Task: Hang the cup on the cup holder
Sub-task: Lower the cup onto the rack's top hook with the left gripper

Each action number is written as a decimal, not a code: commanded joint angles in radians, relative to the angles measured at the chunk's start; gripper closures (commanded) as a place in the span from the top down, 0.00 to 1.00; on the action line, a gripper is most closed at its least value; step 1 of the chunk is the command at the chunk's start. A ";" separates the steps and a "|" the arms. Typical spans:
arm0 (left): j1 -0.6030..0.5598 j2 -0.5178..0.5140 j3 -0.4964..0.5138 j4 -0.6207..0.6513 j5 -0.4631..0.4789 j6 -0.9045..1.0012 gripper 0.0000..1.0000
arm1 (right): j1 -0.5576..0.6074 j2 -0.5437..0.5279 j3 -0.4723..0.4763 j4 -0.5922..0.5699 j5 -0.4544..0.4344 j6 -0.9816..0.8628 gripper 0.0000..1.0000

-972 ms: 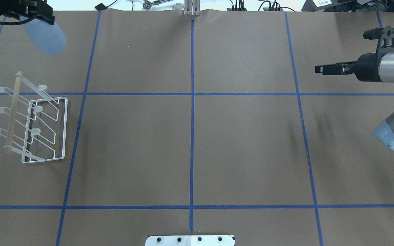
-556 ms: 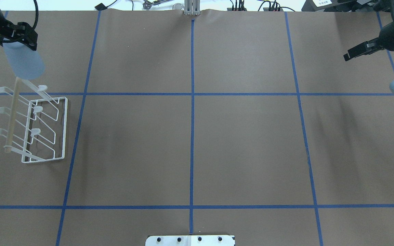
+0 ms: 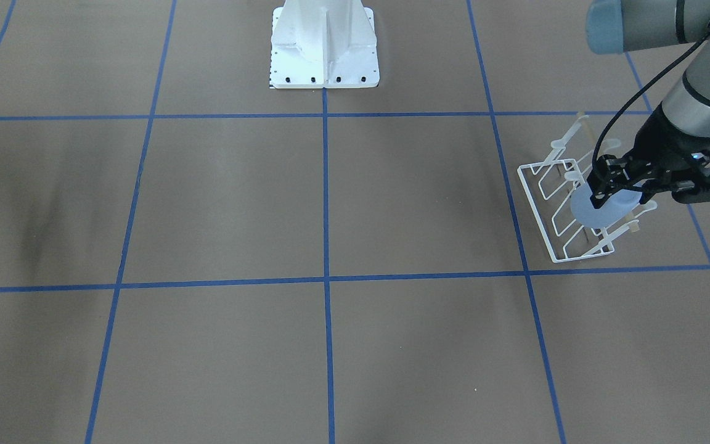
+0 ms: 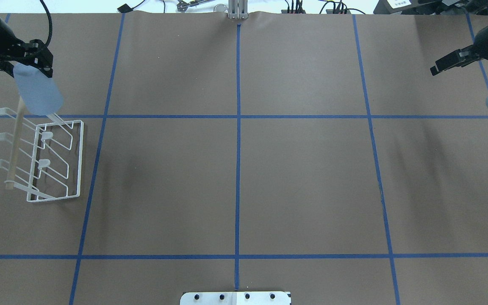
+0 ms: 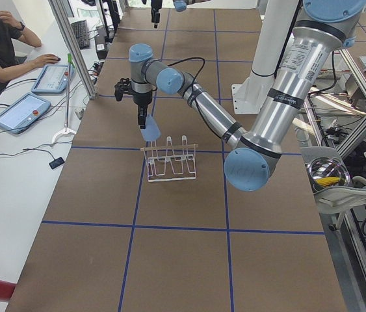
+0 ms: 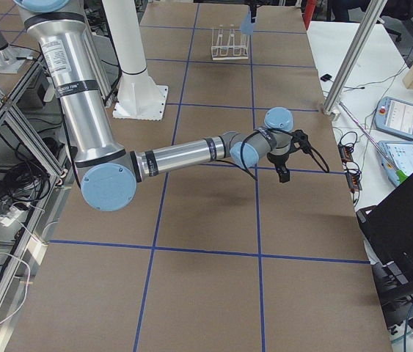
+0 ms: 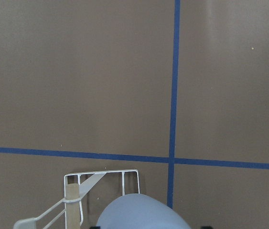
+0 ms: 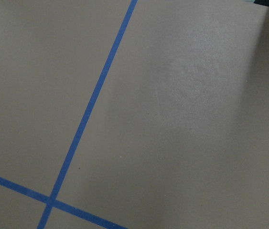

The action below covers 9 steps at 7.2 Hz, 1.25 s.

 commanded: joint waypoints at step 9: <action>0.008 0.019 0.104 -0.123 -0.049 -0.087 0.00 | 0.019 0.002 0.017 -0.057 0.061 0.009 1.00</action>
